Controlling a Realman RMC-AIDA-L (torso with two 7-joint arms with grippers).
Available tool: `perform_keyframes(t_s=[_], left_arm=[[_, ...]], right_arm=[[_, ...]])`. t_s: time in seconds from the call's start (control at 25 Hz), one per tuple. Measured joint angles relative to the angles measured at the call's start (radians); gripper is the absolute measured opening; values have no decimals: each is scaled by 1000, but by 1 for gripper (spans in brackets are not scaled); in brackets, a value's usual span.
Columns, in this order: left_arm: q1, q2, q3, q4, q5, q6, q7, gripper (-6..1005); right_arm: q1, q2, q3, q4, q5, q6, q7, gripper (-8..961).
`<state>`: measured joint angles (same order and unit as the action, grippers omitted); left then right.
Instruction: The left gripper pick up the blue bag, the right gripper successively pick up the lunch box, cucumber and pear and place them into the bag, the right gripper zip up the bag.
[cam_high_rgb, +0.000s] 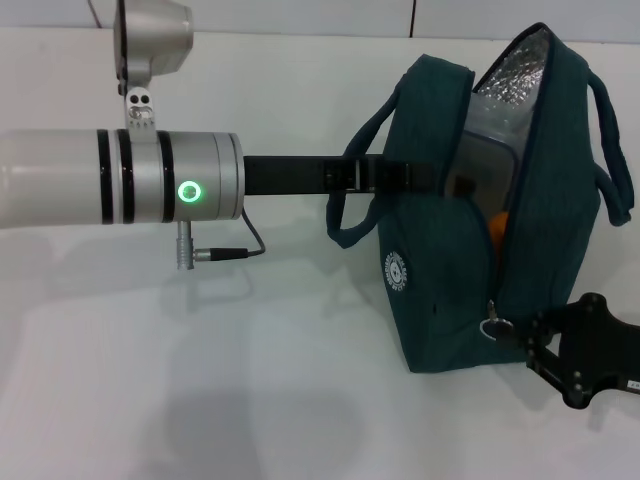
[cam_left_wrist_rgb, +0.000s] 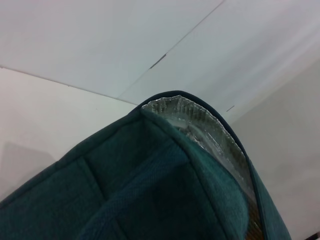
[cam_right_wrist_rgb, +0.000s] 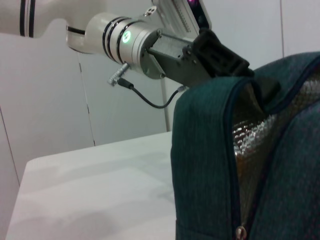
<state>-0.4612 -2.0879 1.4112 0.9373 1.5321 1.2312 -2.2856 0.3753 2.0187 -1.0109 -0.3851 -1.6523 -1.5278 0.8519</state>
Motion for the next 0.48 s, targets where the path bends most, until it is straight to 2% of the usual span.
perform_keyframes(t_s=[0.28,0.48], left_arm=[[4,0,0,-1,0,8,15,44],[32,0,0,-15,-54,19,169,44]], right_arm=[[-8,-4,2,-7,5,-52,-29,4],[-22,-7,10,-13,5,-90,-74,4]])
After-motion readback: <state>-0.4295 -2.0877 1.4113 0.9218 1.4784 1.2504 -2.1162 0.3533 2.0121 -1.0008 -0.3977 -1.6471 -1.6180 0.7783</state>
